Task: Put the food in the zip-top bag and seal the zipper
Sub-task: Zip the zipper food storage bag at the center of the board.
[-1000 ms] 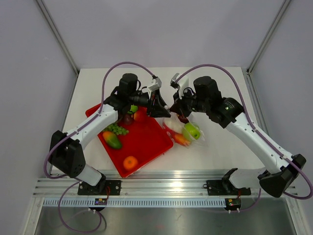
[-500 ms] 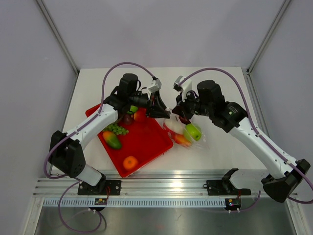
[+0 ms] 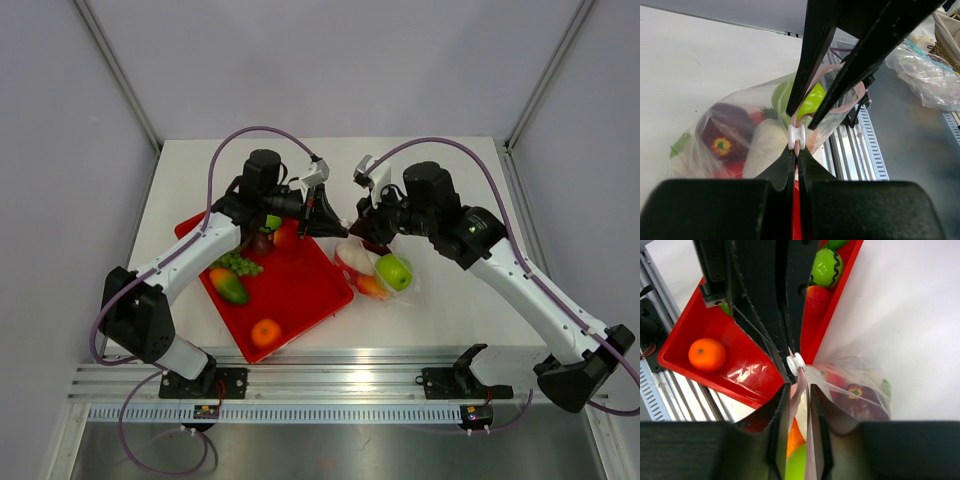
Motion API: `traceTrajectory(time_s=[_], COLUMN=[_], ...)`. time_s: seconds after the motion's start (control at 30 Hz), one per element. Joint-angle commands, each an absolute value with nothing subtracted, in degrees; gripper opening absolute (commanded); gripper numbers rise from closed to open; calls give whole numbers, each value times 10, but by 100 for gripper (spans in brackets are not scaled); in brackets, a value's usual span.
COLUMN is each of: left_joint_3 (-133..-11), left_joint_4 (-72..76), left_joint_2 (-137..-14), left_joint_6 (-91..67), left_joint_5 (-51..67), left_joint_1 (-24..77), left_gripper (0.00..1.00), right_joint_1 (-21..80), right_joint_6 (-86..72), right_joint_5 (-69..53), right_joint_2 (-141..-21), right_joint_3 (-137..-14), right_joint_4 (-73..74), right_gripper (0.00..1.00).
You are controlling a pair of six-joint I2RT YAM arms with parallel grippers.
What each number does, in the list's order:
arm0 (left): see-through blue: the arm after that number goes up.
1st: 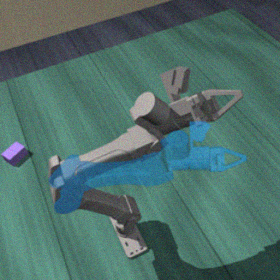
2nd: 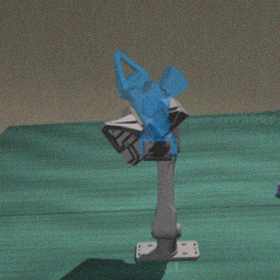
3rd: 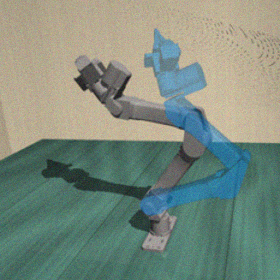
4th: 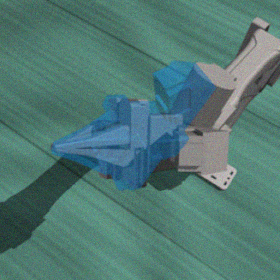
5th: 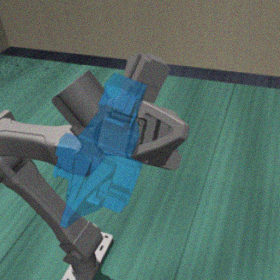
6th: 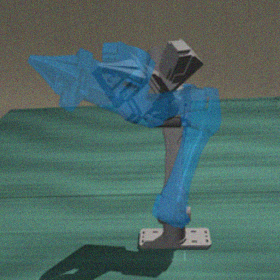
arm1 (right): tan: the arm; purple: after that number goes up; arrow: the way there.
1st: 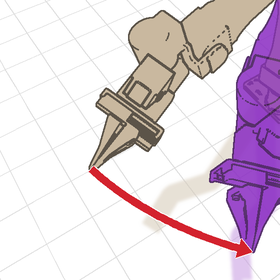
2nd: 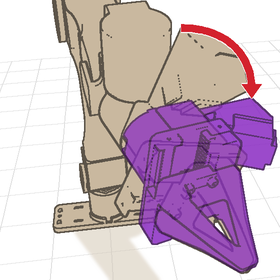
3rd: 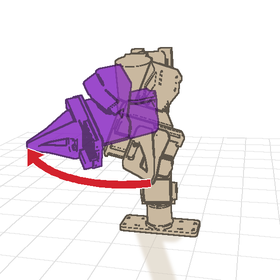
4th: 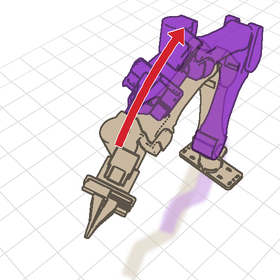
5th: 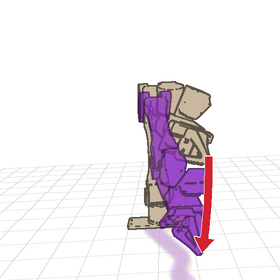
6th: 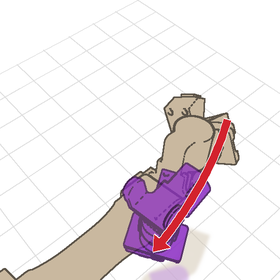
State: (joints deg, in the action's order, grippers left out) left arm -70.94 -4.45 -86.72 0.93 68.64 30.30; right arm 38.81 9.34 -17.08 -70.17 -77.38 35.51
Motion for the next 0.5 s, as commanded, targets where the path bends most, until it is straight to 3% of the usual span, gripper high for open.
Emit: traceTrajectory(time_s=[0.0,0.1,0.47], left_joint_3=[-713,-715,-715], left_joint_4=[-7,-5,-19], left_joint_2=[-853,-853,-838], left_joint_6=[4,4,10], left_joint_5=[713,713,710], left_joint_1=[305,305,305], left_gripper=[0,0,0], right_joint_1=[393,393,393], right_joint_6=[117,127,138], right_joint_5=[-217,-245,-273], right_joint_2=[-709,-728,-779], right_joint_3=[-820,-845,-891], right_joint_4=[366,384,420], right_gripper=[31,36,26])
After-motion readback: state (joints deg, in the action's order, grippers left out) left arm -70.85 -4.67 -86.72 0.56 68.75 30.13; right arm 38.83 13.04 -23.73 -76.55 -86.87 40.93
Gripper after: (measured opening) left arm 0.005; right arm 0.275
